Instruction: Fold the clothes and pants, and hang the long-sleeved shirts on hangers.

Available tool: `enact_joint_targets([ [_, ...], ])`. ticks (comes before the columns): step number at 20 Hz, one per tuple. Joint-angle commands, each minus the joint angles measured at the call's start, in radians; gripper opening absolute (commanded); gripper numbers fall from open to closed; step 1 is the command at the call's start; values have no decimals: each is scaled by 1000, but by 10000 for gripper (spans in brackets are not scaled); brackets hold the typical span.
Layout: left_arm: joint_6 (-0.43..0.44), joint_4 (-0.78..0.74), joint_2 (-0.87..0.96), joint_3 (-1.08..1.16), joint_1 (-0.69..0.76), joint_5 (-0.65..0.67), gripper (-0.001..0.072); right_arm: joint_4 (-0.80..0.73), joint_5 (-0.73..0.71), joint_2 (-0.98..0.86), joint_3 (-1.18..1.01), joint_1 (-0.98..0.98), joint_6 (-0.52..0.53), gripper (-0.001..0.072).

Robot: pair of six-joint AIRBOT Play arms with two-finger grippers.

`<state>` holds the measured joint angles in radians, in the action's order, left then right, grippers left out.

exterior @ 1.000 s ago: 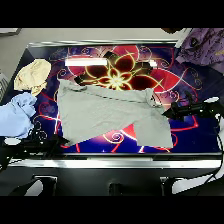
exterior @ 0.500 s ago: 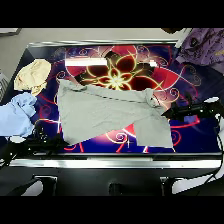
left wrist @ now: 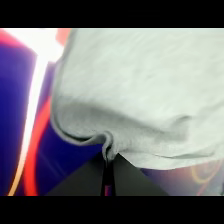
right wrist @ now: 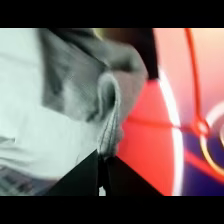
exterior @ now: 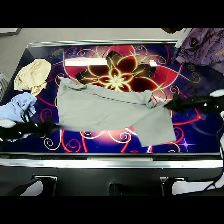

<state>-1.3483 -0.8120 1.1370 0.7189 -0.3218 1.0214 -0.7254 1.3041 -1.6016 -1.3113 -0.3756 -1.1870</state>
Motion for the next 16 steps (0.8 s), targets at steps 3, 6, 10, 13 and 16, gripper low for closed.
enact_joint_targets([
  [3,-196,-230,0,589,11,12,15,-103,-253,162,-376,155,-139,32],
  [6,-260,-376,0,958,11,95,15,-231,-233,256,-639,204,-223,32],
  [10,-315,-523,-41,1319,11,252,15,-387,-224,508,-770,212,-267,33],
  [13,-354,-586,-168,1358,10,273,15,-499,-191,719,-770,212,-322,33],
  [16,-388,-614,-299,1308,10,275,15,-604,-152,859,-770,212,-397,33],
])
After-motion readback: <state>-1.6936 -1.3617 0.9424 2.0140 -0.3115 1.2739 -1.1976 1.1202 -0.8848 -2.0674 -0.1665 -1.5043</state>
